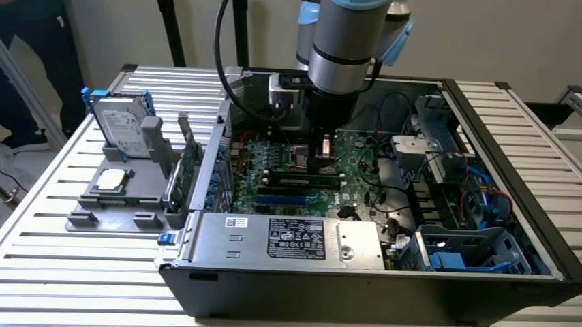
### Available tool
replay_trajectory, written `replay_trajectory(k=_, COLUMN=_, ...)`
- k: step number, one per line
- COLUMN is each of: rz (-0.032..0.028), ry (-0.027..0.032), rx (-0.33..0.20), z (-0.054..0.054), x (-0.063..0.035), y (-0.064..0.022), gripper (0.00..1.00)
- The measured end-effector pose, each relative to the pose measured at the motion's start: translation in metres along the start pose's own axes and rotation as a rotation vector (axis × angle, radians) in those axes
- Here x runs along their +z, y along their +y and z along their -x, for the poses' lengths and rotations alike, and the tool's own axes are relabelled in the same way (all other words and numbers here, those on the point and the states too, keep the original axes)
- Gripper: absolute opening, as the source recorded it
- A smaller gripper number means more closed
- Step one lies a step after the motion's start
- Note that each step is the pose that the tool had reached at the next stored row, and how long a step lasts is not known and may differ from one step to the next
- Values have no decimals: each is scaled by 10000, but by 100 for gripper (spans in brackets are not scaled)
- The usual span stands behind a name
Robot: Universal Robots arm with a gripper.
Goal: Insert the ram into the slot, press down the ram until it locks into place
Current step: 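Insert the ram into the slot, then press down the ram until it locks into place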
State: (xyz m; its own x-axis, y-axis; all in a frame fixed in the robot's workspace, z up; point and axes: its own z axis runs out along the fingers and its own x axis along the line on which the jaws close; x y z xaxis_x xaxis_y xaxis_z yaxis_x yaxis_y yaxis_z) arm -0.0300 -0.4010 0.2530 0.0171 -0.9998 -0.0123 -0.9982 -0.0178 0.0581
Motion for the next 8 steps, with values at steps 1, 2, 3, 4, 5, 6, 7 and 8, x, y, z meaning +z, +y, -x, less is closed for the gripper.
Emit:
replay_trajectory(k=1, rz=0, ry=-1, rx=0, z=0, x=0, y=0, gripper=19)
replay_trajectory(k=2, rz=0, ry=0, rx=0, z=0, x=0, y=0, gripper=19)
replay_trajectory(k=3, rz=0, ry=-1, rx=-1, z=0, x=0, y=0, gripper=13)
replay_trajectory(k=4, rz=0, ry=0, rx=0, z=0, x=0, y=0, gripper=11)
replay_trajectory(k=5, rz=0, ry=0, rx=-1, z=0, x=0, y=0, gripper=11)
replay_trajectory(k=6, rz=0, ry=0, rx=-1, z=0, x=0, y=0, gripper=11)
replay_trajectory(k=7, rz=0, ry=0, rx=-1, z=0, x=0, y=0, gripper=11)
replay_trajectory(k=8, rz=0, ry=0, rx=-1, z=0, x=0, y=0, gripper=11)
